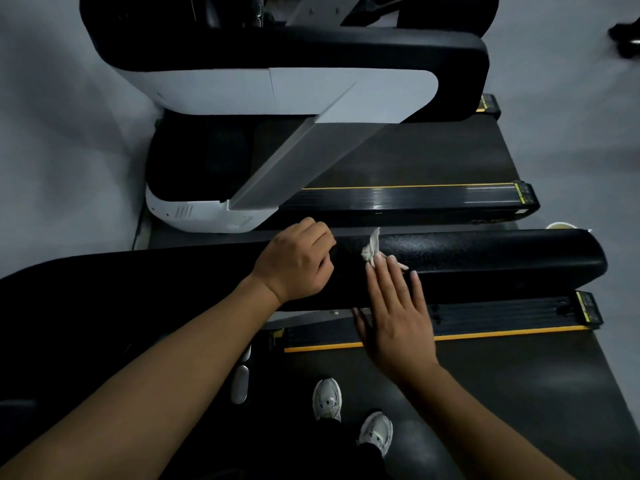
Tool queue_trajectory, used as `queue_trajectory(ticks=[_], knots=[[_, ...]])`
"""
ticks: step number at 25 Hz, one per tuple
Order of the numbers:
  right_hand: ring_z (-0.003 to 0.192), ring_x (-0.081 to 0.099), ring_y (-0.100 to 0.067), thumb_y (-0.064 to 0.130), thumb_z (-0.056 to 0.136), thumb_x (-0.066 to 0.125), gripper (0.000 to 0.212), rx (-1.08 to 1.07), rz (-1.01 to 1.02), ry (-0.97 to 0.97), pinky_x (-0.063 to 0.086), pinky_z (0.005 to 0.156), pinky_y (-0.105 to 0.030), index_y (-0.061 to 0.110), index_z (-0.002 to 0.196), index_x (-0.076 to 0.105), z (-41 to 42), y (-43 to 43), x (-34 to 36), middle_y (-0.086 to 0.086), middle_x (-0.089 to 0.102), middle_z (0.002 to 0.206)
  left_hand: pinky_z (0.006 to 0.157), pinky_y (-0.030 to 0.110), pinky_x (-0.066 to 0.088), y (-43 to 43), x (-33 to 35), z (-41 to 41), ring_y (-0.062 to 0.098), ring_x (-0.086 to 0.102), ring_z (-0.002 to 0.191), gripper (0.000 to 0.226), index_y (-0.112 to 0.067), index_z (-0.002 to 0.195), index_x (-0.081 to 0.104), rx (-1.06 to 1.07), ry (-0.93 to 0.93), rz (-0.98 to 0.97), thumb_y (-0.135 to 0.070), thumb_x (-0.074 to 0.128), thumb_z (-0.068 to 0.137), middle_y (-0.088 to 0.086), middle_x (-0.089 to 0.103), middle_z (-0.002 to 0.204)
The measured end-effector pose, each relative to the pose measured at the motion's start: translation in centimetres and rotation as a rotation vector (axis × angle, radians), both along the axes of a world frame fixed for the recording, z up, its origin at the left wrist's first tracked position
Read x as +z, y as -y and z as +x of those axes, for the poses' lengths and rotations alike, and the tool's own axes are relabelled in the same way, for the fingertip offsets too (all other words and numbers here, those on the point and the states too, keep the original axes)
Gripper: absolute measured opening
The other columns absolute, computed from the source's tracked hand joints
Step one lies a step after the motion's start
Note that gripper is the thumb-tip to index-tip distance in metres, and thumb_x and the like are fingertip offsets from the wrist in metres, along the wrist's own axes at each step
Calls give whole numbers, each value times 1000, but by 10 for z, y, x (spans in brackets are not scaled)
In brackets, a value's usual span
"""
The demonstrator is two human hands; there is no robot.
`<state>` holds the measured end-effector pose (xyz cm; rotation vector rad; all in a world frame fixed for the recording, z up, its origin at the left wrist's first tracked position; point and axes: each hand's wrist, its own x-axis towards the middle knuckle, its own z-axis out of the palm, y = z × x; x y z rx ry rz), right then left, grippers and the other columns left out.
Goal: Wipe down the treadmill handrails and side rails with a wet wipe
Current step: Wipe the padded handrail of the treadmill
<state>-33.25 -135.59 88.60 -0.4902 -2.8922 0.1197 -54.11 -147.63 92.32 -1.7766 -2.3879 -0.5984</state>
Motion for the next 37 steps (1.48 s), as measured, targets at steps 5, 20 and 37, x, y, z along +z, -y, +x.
queue_trajectory(ticks=[5, 20, 37], knots=[[159, 5, -27, 51, 98, 53, 84, 205, 21, 52, 12, 127, -54, 8, 162, 23, -15, 30, -7, -11, 11, 172, 75, 42, 50, 0, -1, 0, 28, 56, 87, 18, -3, 95, 67, -6, -24, 3, -12, 53, 90, 12, 63, 95], [159, 1, -29, 48, 102, 46, 78, 24, 40, 132, 11, 127, -53, 7, 163, 19, 22, -1, -12, -12, 1, 172, 96, 40, 48, 43, 2, -17, 25, 59, 114, 34, -8, 127, 65, -57, -107, -92, -28, 52, 103, 8, 64, 126], [151, 35, -24, 58, 106, 23, 69, 121, -90, 73, 21, 127, -44, 13, 156, 40, -76, 10, 33, -8, 47, 158, 91, 43, 50, 62, -7, -26, 29, 61, 103, 34, -4, 118, 66, 18, -194, -18, -32, 60, 99, 13, 65, 115]])
